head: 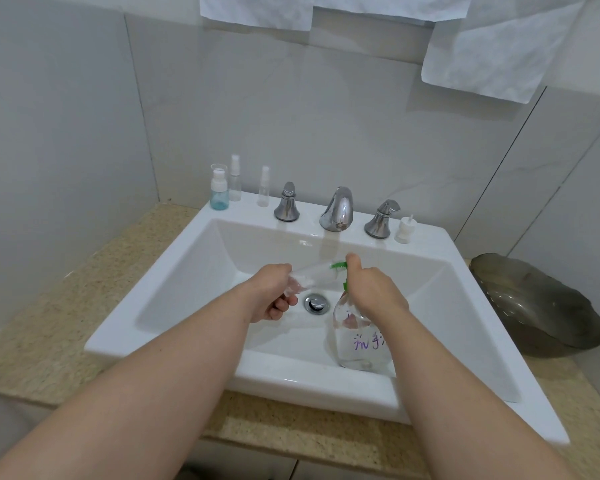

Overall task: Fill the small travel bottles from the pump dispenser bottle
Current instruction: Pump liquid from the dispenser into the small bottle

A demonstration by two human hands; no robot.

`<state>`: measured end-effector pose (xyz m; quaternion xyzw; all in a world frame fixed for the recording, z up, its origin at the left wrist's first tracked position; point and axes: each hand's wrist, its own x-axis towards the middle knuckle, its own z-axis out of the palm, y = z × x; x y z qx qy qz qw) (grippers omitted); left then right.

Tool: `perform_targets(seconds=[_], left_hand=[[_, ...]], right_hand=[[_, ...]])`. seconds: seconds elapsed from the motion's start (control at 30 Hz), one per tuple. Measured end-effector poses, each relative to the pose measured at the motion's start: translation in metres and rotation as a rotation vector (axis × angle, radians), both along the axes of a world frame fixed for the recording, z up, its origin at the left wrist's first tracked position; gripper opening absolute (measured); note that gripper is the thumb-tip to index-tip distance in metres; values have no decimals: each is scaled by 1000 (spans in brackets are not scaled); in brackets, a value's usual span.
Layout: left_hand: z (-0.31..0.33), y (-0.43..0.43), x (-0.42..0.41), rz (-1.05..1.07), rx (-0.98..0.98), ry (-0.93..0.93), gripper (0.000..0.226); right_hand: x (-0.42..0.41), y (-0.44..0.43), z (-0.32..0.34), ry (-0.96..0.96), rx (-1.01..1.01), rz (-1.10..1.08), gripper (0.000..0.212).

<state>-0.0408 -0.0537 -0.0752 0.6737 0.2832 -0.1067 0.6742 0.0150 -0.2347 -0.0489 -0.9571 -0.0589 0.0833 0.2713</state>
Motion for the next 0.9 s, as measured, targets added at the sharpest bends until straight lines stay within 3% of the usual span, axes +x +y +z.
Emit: perform_targets(seconds=[0.07,0.13,0.33,0.9], left_hand=[[0,1,0,-5,1,-2,29],[-1,1,0,-3,-1,-2,33],[0,0,0,2,2,-10,35],[0,0,0,-11,20,-9,33]], right_hand=[[-1,0,0,12,-9,-19,82],[-2,-1,1,15,-9,-24,84],[-1,-1,1,-1,7,-5,43],[3,2,3,19,45,-6,38]])
